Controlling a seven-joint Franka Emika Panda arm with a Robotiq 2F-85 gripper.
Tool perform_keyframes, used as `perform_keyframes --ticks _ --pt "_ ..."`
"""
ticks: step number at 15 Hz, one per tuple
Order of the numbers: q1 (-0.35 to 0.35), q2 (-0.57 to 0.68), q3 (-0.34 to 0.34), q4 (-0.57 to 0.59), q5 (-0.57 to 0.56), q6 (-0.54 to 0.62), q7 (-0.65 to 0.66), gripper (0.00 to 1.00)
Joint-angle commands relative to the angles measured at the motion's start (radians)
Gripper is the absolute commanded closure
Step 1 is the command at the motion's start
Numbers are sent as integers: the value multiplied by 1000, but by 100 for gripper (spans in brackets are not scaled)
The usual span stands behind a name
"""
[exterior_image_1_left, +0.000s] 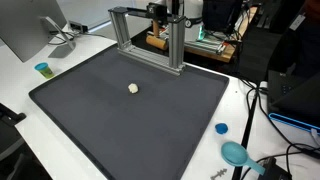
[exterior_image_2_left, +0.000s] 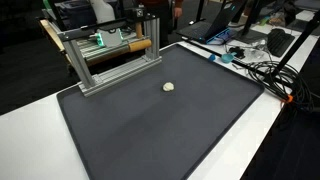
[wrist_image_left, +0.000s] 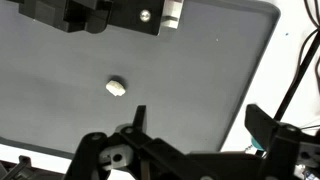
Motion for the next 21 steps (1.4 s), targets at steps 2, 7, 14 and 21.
perform_keyframes --ticks 2,7,14,21 --pt "21 2 -18 3 -7 -3 6 0" --pt "21 2 -18 3 -7 -3 6 0" --pt "-73 -95 -136 -82 -11 -32 92 0" --pt "-130 -171 -156 -160 -17 -83 168 0"
